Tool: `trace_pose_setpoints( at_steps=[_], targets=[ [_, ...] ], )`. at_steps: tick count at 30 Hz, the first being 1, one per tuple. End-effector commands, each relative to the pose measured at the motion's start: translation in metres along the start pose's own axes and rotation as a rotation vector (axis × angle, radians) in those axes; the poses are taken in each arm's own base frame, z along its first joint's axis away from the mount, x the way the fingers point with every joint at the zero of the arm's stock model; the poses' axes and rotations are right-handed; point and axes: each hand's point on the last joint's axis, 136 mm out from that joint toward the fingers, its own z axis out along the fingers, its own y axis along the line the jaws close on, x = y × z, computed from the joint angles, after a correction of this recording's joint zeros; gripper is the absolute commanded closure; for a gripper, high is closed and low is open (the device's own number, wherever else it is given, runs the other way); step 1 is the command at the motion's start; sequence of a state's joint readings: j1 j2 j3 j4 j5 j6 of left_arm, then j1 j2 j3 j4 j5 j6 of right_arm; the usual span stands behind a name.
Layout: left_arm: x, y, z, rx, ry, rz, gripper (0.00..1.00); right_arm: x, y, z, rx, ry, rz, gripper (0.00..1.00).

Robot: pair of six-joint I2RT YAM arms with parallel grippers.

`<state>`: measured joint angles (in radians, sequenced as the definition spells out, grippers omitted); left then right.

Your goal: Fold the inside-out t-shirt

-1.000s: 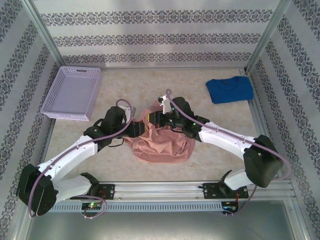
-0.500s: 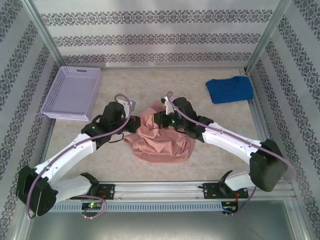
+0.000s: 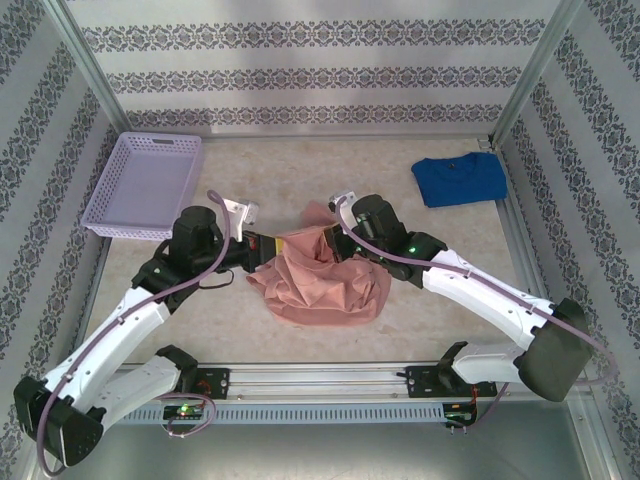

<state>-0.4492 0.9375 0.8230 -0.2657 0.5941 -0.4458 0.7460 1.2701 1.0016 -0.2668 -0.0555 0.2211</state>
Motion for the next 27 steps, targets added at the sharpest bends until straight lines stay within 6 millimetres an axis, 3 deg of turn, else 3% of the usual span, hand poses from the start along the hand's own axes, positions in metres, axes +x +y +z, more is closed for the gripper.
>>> trace_pose_setpoints(
  at_steps=[1,4,13,27],
  targets=[
    [0.002,0.007,0.002,-0.022,0.033,-0.006,1.00,0.011,-0.001,-0.005,-0.028,0.054,-0.017,0.97],
    [0.000,0.008,0.007,-0.017,0.034,-0.016,1.00,0.019,0.001,-0.002,-0.056,0.092,-0.006,0.90],
    [-0.010,0.020,0.012,-0.079,0.000,-0.089,1.00,0.039,0.011,-0.003,-0.117,0.193,0.047,0.54],
    [-0.012,0.026,0.014,-0.113,-0.001,-0.117,1.00,0.069,0.032,-0.002,-0.083,0.208,0.235,0.36]
  ],
)
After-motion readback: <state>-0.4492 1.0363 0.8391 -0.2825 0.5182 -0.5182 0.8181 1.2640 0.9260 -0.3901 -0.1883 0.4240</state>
